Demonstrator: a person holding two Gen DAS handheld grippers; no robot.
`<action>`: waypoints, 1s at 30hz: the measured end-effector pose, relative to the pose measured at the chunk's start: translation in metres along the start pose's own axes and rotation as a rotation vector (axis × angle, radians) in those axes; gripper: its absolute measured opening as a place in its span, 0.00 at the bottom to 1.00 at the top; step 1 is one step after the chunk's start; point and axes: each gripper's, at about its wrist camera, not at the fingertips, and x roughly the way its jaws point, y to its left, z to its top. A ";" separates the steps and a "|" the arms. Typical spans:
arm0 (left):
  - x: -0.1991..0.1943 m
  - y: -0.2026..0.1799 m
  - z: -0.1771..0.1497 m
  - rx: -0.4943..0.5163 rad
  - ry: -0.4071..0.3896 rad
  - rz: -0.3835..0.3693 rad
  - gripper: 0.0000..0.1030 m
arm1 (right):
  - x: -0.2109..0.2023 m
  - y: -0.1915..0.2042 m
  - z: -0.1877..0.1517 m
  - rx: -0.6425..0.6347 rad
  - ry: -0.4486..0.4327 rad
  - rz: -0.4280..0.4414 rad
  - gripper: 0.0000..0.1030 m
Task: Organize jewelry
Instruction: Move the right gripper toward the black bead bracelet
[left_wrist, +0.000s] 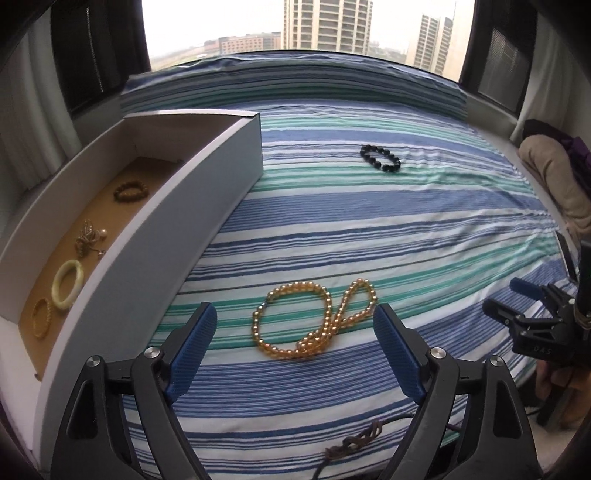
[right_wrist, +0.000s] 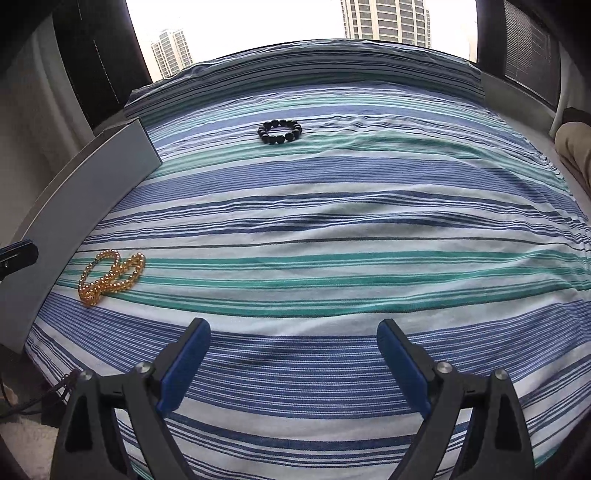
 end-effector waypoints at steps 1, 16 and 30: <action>-0.001 -0.003 0.000 -0.002 -0.005 0.012 0.85 | -0.003 0.004 0.000 -0.007 -0.006 0.005 0.91; -0.028 -0.004 -0.008 -0.015 -0.055 0.127 0.91 | -0.022 0.032 -0.005 -0.070 -0.037 0.020 0.91; -0.032 0.012 -0.015 -0.066 -0.054 0.124 0.93 | -0.038 0.045 -0.004 -0.109 -0.070 0.010 0.91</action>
